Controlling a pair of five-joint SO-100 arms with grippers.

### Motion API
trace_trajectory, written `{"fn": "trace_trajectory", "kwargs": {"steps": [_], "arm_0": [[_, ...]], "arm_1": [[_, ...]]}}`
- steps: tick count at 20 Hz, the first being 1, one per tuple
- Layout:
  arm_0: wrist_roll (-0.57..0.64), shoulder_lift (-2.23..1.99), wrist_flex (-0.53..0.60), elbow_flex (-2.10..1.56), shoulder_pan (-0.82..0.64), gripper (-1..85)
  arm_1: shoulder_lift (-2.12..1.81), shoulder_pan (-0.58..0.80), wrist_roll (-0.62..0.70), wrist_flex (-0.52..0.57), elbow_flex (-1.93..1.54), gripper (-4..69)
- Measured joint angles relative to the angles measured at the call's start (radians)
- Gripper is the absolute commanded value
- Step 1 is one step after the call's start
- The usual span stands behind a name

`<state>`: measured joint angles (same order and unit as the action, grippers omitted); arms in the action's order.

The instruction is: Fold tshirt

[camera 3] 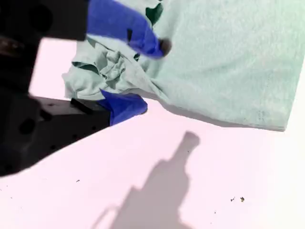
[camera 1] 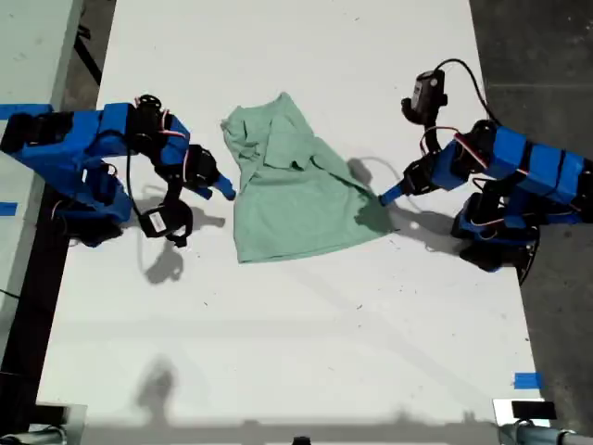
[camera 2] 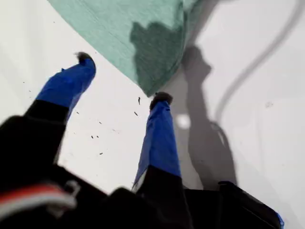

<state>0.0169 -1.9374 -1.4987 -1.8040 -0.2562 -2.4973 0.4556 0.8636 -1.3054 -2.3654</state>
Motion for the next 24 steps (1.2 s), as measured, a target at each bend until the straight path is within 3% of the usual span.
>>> {"fn": "trace_trajectory", "kwargs": {"steps": [9, 15, 17, 20, 24], "arm_0": [[-0.044, -0.057, 0.209, -0.166, 0.064, 29.7], [-0.048, -0.043, 0.225, -0.166, 0.071, 29.7], [-0.048, -0.043, 0.225, -0.166, 0.071, 29.5], [-0.048, -0.043, 0.225, -0.166, 0.071, 29.4], [-0.048, -0.043, 0.225, -0.166, 0.071, 29.1]], "arm_1": [[0.084, 0.009, 0.005, 0.209, -0.225, 31.8], [0.341, -0.023, -0.023, 0.339, -0.222, 30.5], [0.442, -0.026, -0.028, 0.351, -0.193, 24.5], [0.540, -0.031, -0.035, 0.353, -0.129, 7.3], [0.572, -0.052, -0.052, 0.365, -0.092, 1.3]]}}
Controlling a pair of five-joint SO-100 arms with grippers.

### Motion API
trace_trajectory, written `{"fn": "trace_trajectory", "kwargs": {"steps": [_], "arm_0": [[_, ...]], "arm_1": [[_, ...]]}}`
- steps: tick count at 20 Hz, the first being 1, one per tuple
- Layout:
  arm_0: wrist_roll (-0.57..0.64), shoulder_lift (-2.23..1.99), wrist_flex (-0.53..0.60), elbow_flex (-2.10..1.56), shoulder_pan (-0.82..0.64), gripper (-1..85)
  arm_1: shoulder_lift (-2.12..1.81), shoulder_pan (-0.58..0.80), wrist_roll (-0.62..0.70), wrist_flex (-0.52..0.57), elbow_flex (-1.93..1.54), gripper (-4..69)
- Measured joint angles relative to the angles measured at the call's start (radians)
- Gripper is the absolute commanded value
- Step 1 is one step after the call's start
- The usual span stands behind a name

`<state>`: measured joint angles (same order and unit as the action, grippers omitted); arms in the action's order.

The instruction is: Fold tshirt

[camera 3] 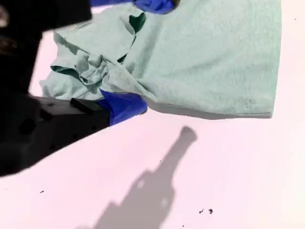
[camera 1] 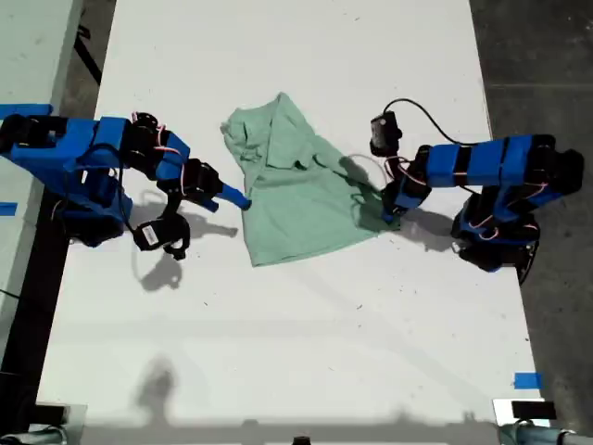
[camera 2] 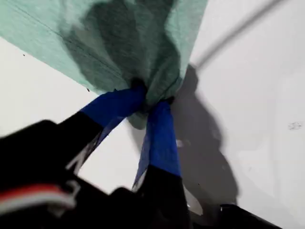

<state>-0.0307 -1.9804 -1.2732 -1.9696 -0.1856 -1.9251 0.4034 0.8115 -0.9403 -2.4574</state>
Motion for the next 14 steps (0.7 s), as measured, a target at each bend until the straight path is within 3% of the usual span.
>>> {"fn": "trace_trajectory", "kwargs": {"steps": [7, 14], "arm_0": [[0.000, 0.000, 0.000, 0.000, 0.005, 28.9], [-0.009, 0.000, -0.002, 0.000, 0.040, 29.0]], "arm_1": [[0.000, -0.133, -0.110, -0.089, 0.002, -0.8], [0.114, -0.397, -0.318, -0.229, 0.353, -0.8]]}}
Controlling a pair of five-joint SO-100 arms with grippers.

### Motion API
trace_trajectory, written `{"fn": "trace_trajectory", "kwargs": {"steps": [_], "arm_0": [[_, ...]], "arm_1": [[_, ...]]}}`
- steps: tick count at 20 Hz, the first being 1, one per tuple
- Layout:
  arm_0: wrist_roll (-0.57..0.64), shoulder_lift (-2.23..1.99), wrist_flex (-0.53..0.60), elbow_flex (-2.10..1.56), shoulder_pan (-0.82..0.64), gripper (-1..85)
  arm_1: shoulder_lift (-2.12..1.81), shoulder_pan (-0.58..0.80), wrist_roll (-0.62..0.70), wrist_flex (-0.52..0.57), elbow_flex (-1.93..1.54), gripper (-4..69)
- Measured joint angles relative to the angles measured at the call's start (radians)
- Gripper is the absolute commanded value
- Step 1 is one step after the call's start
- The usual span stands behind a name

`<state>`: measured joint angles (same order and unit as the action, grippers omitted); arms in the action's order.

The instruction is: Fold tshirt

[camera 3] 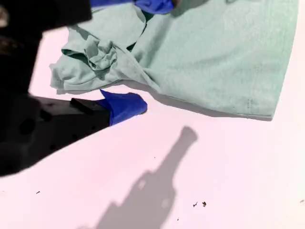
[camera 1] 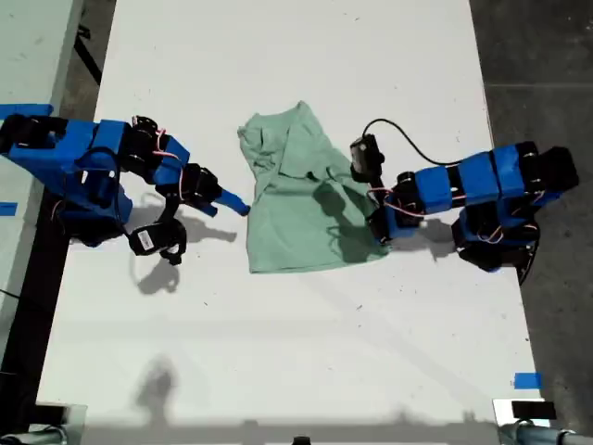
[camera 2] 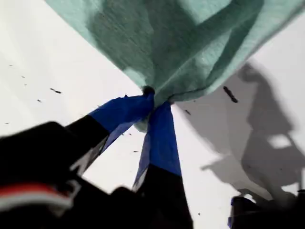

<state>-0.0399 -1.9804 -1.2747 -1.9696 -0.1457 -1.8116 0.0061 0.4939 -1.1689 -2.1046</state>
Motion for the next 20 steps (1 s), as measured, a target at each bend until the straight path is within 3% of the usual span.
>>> {"fn": "trace_trajectory", "kwargs": {"steps": [7, 8, 9, 10, 14, 20], "arm_0": [[-0.020, 0.000, 0.000, 0.000, 0.023, 29.0], [-0.025, 0.000, 0.000, 0.000, 0.031, 29.6], [-0.031, 0.000, 0.000, 0.000, 0.037, 30.2], [-0.035, 0.000, 0.000, 0.000, 0.041, 30.2], [-0.037, 0.000, 0.000, 0.000, 0.052, 30.3], [-0.057, 0.000, -0.020, 0.000, 0.052, 30.7]], "arm_1": [[0.425, -0.081, 0.000, -0.052, 0.566, 1.4], [0.528, -0.091, 0.000, -0.052, 0.667, 9.7], [0.621, -0.095, 0.000, -0.052, 0.749, 31.8], [0.709, -0.097, -0.005, -0.046, 0.802, 36.2], [0.787, -0.097, -0.009, -0.091, 0.853, 31.8], [0.670, -0.095, 0.020, -0.433, 1.066, 27.9]]}}
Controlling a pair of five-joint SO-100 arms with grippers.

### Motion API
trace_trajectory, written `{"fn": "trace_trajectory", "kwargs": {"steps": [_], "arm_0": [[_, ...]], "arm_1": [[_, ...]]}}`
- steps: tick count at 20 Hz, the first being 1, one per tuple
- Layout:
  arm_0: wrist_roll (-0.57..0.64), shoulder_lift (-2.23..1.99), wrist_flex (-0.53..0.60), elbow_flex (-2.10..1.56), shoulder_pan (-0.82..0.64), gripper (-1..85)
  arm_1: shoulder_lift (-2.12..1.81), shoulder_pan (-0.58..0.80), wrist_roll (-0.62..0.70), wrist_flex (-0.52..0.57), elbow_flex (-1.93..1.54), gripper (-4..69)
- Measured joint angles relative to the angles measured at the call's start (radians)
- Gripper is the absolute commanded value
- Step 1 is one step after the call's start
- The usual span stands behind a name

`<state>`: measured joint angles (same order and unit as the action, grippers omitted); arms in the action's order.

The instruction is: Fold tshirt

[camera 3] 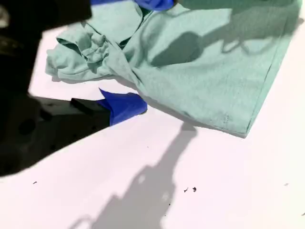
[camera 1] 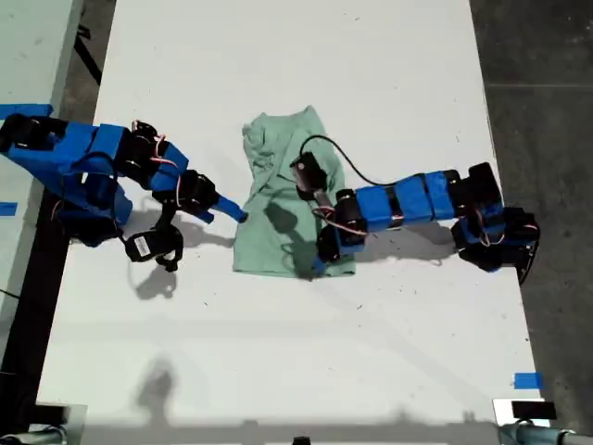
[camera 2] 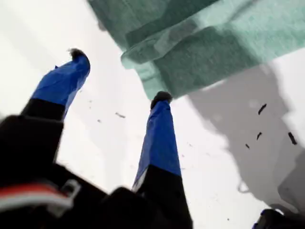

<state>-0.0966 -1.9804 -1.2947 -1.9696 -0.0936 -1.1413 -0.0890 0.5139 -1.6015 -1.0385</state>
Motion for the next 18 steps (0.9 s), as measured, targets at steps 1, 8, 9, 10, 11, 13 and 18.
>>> {"fn": "trace_trajectory", "kwargs": {"steps": [1, 8, 9, 10, 11, 13, 18], "arm_0": [[-0.002, 0.000, -0.002, 0.000, 0.006, 30.6], [-0.020, 0.138, 0.006, 0.000, 0.026, 30.5], [-0.020, 0.166, 0.018, 0.000, 0.026, 30.3], [-0.020, 0.189, 0.032, 0.000, 0.026, 30.2], [-0.020, 0.212, 0.046, 0.000, 0.026, 30.2], [-0.020, 0.270, 0.071, 0.000, 0.026, 29.9], [-0.020, 0.431, 0.153, 0.023, 0.035, 26.4]], "arm_1": [[-0.057, 0.000, 0.009, -0.026, 0.008, 27.3], [-0.339, 0.067, 0.043, -0.031, -0.077, 25.3], [-0.342, 0.069, 0.048, -0.031, -0.086, 25.2], [-0.342, 0.069, 0.049, -0.031, -0.095, 24.9], [-0.342, 0.067, 0.051, -0.031, -0.101, 24.7], [-0.344, 0.067, 0.049, -0.031, -0.107, 24.1], [-0.354, 0.067, 0.049, -0.031, -0.118, 23.4]]}}
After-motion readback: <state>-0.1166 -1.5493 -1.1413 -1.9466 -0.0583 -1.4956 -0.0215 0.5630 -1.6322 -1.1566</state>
